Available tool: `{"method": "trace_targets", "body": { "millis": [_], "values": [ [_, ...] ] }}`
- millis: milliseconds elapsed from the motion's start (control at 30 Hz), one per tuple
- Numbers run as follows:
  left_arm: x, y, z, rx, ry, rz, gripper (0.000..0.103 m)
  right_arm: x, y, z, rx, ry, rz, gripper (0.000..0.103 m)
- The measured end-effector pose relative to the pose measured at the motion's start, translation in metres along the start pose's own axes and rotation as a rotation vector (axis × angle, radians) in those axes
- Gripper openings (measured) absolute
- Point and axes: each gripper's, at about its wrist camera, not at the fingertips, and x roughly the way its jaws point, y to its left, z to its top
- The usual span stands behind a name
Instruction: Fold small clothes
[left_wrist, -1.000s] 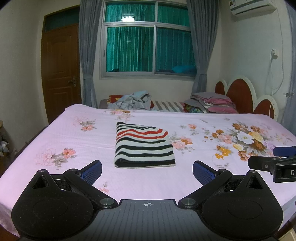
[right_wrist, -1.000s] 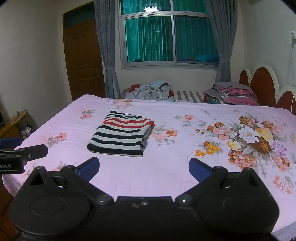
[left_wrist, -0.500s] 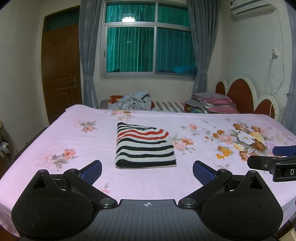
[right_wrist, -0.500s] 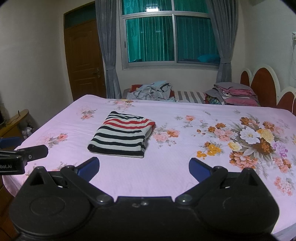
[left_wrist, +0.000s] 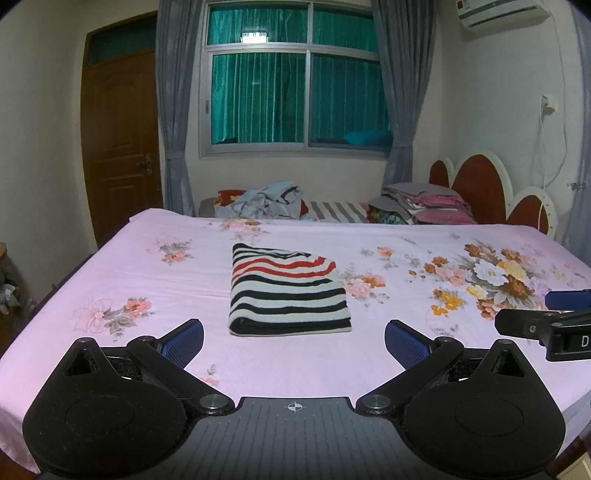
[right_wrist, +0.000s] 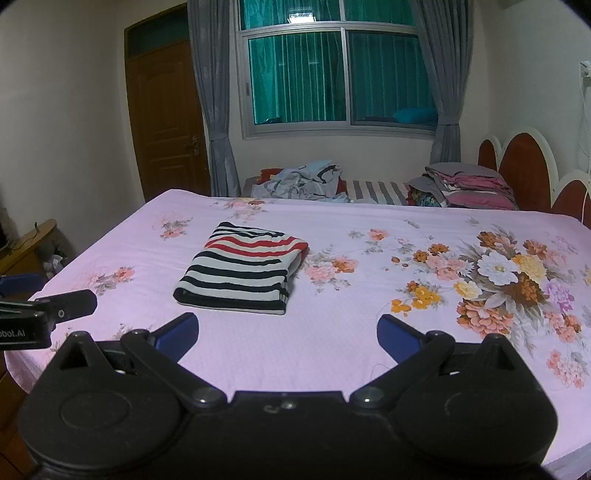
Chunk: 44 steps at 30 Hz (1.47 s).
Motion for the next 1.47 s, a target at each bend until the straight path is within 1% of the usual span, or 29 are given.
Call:
{"method": "trace_targets", "body": {
  "millis": [733, 867, 1133, 1300, 1467],
  "values": [
    [0.001, 0.001, -0.002, 0.007, -0.003, 0.000, 0.103, 0.001, 0.001, -0.001, 0.000, -0.001, 0.000, 0.103],
    [0.002, 0.004, -0.001, 0.015, -0.007, 0.003, 0.103, 0.002, 0.001, -0.001, 0.000, 0.001, 0.002, 0.103],
    [0.006, 0.011, -0.001, -0.001, -0.003, -0.002, 0.103, 0.003, 0.002, -0.001, -0.001, 0.002, 0.001, 0.103],
    [0.005, 0.013, -0.001, 0.000, -0.021, -0.001, 0.103, 0.003, 0.002, -0.001, -0.002, 0.002, 0.002, 0.103],
    [0.006, 0.015, 0.000, 0.001, -0.022, 0.000, 0.103, 0.006, 0.005, -0.001, -0.007, 0.003, 0.006, 0.103]
  ]
}}
